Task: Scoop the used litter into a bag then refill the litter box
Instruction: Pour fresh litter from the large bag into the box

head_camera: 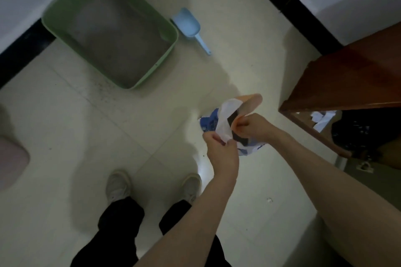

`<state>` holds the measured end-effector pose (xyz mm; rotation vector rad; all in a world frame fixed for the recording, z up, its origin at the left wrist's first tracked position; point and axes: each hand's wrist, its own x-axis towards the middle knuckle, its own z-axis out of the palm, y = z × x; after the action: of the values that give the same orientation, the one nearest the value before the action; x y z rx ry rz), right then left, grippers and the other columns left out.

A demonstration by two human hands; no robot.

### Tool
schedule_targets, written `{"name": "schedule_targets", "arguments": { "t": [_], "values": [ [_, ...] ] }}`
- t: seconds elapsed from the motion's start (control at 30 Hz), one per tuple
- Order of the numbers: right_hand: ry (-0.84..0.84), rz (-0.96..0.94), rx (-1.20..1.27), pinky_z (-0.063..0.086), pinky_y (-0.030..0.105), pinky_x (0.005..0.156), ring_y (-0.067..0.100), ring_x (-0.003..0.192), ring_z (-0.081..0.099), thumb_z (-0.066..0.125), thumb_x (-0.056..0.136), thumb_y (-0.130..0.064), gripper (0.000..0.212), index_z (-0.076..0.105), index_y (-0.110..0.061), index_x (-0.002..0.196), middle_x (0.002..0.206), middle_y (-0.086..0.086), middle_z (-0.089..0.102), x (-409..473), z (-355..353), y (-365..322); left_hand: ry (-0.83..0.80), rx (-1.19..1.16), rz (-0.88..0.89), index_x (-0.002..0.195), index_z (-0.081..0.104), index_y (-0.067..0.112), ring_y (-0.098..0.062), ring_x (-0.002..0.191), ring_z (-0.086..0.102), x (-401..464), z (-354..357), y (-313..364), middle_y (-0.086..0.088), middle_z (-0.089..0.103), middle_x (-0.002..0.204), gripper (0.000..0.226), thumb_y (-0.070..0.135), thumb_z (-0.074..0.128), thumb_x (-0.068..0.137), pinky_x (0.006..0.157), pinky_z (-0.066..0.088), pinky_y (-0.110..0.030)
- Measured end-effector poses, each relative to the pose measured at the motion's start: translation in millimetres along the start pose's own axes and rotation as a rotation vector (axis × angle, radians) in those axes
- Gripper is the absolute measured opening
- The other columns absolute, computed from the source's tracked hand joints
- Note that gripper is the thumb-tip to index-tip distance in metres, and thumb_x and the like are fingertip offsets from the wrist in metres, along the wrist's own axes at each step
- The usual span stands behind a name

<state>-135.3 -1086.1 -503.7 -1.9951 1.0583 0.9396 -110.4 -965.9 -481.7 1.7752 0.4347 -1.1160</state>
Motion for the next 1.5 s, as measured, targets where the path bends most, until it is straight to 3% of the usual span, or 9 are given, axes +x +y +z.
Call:
{"name": "schedule_targets", "arguments": {
  "t": [0.1, 0.2, 0.37, 0.57, 0.8, 0.93, 1.07, 1.23, 1.5],
  "values": [
    [-0.17, 0.125, 0.641, 0.045, 0.02, 0.072, 0.017, 0.078, 0.056, 0.046, 0.095, -0.014, 0.013, 0.058, -0.008, 0.098, 0.095, 0.008, 0.061, -2.9, 2.5, -6.1, -0.007, -0.384, -0.321, 0.087, 0.044, 0.004, -0.028, 0.088, 0.057, 7.0, 3.5, 3.3, -0.015, 0.052, 0.092, 0.02, -0.013, 0.051, 0.079, 0.087, 0.051, -0.044],
    [0.021, 0.347, 0.945, 0.048, 0.031, 0.074, 0.019, 0.074, 0.059, 0.051, 0.091, -0.029, 0.024, 0.06, -0.009, 0.08, 0.082, 0.01, 0.064, -6.8, 1.8, -2.1, -0.152, -0.436, -0.499, 0.111, 0.055, -0.004, -0.024, 0.088, 0.06, 7.0, -1.8, 6.6, -0.017, 0.06, 0.104, 0.022, -0.001, 0.052, 0.089, 0.074, 0.054, -0.029],
    [0.173, 0.437, 0.814, 0.04, 0.027, 0.064, 0.02, 0.066, 0.051, 0.05, 0.092, -0.025, 0.027, 0.056, -0.01, 0.07, 0.074, 0.011, 0.056, -40.8, -12.3, 7.1, -0.201, -0.427, -0.556, 0.084, 0.055, 0.009, -0.014, 0.078, 0.053, -3.2, -35.6, -20.7, -0.007, 0.057, 0.088, 0.022, 0.011, 0.039, 0.099, 0.071, 0.044, -0.023],
    [0.097, 0.294, 0.405, 0.043, 0.037, 0.086, 0.028, 0.098, 0.055, 0.042, 0.096, -0.034, 0.041, 0.065, 0.0, 0.099, 0.102, 0.016, 0.059, -100.0, -42.7, -46.8, 0.07, -0.475, -0.52, 0.068, 0.045, 0.011, -0.009, 0.048, 0.056, -41.7, -112.0, -7.0, -0.003, 0.052, 0.061, 0.035, 0.015, 0.034, 0.101, 0.056, 0.043, -0.023],
    [0.006, 0.398, 0.708, 0.047, 0.028, 0.068, 0.016, 0.065, 0.053, 0.048, 0.092, -0.011, 0.023, 0.06, -0.003, 0.073, 0.073, 0.009, 0.057, -206.7, -22.7, -107.8, 0.125, -0.056, -0.301, 0.063, 0.049, 0.012, -0.02, 0.056, 0.042, -79.3, -216.2, 85.6, -0.009, 0.044, 0.061, 0.035, 0.021, 0.046, 0.096, 0.057, 0.038, -0.032],
    [-0.047, 0.336, 0.759, 0.051, 0.039, 0.082, 0.02, 0.065, 0.053, 0.052, 0.091, -0.016, 0.026, 0.062, -0.002, 0.072, 0.071, 0.012, 0.057, -255.1, -17.8, -163.4, 0.158, 0.056, -0.245, 0.057, 0.048, 0.008, -0.024, 0.05, 0.041, -118.7, -300.9, 112.4, -0.011, 0.048, 0.058, 0.039, 0.023, 0.049, 0.094, 0.062, 0.037, -0.029],
    [-0.058, 0.169, 0.661, 0.048, 0.034, 0.079, 0.019, 0.064, 0.053, 0.051, 0.092, -0.019, 0.028, 0.06, -0.005, 0.069, 0.071, 0.009, 0.057, -293.0, -15.2, -239.3, 0.219, -0.094, -0.25, 0.059, 0.047, 0.007, -0.02, 0.041, 0.041, -178.7, -380.2, 120.6, -0.003, 0.045, 0.038, 0.038, 0.02, 0.047, 0.095, 0.052, 0.033, -0.027],
    [-0.093, -0.066, 0.524, 0.047, 0.03, 0.069, 0.016, 0.059, 0.049, 0.051, 0.093, -0.012, 0.029, 0.059, -0.006, 0.066, 0.069, 0.01, 0.055, -346.7, 2.2, -316.3, 0.31, -0.372, -0.251, 0.065, 0.049, 0.006, -0.019, 0.053, 0.039, -252.1, -457.8, 90.9, -0.009, 0.045, 0.062, 0.032, 0.017, 0.045, 0.096, 0.056, 0.038, -0.029],
    [-0.198, -0.309, 0.242, 0.038, 0.03, 0.064, 0.018, 0.054, 0.043, 0.051, 0.091, -0.01, 0.035, 0.057, -0.009, 0.057, 0.04, -0.003, 0.048, -430.4, 51.2, -448.9, 0.501, -0.837, -0.175, 0.061, 0.048, 0.006, -0.015, 0.036, 0.039, -335.1, -562.7, 23.8, -0.007, 0.044, 0.048, 0.034, 0.014, 0.049, 0.094, 0.05, 0.033, -0.025]
  ]
}}
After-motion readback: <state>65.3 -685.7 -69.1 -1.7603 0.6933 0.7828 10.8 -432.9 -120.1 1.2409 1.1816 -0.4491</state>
